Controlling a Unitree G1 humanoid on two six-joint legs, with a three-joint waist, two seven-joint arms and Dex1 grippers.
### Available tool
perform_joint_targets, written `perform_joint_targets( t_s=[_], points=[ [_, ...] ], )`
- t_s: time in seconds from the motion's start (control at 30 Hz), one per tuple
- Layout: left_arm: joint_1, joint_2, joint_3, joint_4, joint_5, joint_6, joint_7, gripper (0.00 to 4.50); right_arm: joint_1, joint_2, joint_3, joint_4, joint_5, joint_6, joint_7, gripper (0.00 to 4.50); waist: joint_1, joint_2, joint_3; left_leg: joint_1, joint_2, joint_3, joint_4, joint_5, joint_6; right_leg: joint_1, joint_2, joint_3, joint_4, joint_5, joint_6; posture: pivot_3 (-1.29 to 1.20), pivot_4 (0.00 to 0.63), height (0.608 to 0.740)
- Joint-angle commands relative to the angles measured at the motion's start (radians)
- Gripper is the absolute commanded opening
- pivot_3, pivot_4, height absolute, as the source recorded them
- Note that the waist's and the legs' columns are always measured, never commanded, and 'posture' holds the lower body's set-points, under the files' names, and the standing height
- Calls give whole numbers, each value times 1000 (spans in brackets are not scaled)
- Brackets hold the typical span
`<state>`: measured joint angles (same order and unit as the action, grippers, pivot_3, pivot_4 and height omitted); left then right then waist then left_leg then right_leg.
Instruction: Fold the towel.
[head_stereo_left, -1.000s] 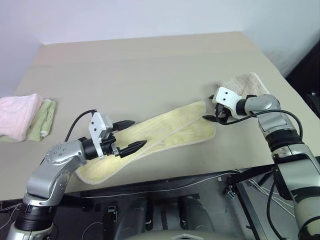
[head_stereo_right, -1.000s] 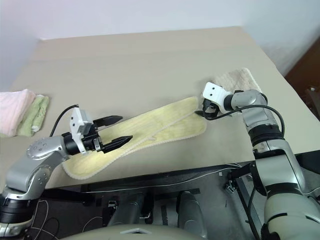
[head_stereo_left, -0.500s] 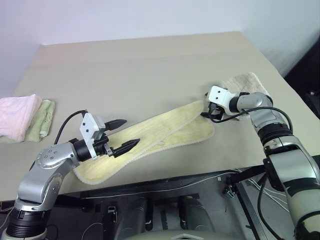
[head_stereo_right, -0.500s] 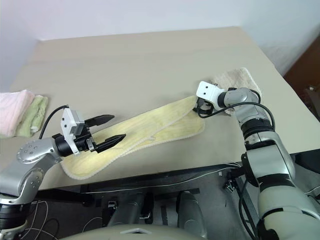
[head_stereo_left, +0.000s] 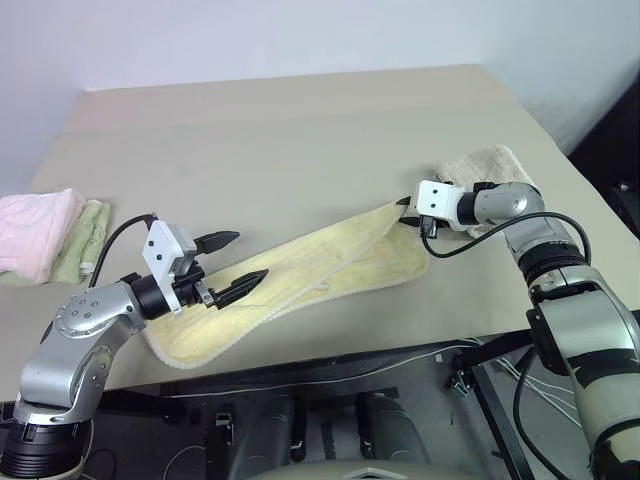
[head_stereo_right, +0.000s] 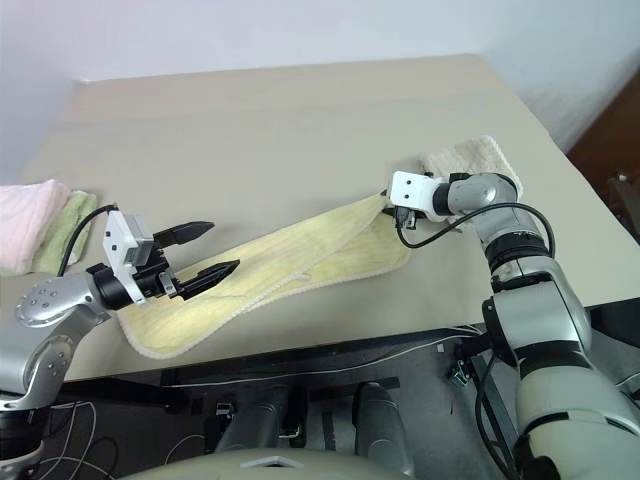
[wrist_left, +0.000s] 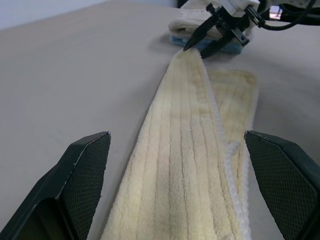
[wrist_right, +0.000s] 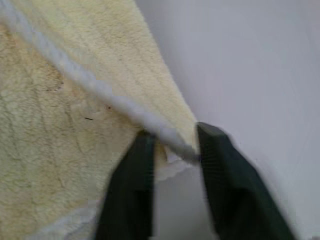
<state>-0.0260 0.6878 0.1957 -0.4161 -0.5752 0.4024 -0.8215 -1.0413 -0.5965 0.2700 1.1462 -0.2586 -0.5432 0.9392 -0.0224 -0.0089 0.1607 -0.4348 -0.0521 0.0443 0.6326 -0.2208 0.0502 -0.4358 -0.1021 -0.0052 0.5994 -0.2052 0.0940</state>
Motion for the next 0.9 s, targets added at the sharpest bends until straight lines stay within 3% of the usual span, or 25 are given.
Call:
perform_joint_targets(
  t_s=[0.03, 0.3, 0.6, 0.9],
  points=[
    [25, -1, 23, -41, 11, -43, -5, 4500, -48, 6, 0, 24, -28, -8, -55, 44, -2, 0, 0, 1, 0, 0, 0, 0, 0, 0, 0, 0, 0, 0, 0, 0, 150, 740],
    [86, 12, 56, -20, 8, -85, -45, 4500, -58, 21, -72, -41, 86, -3, 87, 44, -5, 0, 0, 3, 0, 0, 0, 0, 0, 3, 0, 0, 0, 0, 0, 0, 150, 740],
    [160, 61, 52, -53, 93, -158, -80, 4500, -168, 109, -264, -232, 288, 412, -16, 44, -24, 2, 1, 4, 0, 0, -4, 0, 0, 2, 0, 2, 1, 0, 0, 0, 150, 740],
    [184, 44, 24, -29, 143, -202, -85, 4500, -229, 168, -302, -373, 324, 569, -176, 44, -22, 3, 2, 4, 0, 0, -5, 0, 0, 0, -1, 2, 0, 0, 0, 0, 150, 740]
  ],
)
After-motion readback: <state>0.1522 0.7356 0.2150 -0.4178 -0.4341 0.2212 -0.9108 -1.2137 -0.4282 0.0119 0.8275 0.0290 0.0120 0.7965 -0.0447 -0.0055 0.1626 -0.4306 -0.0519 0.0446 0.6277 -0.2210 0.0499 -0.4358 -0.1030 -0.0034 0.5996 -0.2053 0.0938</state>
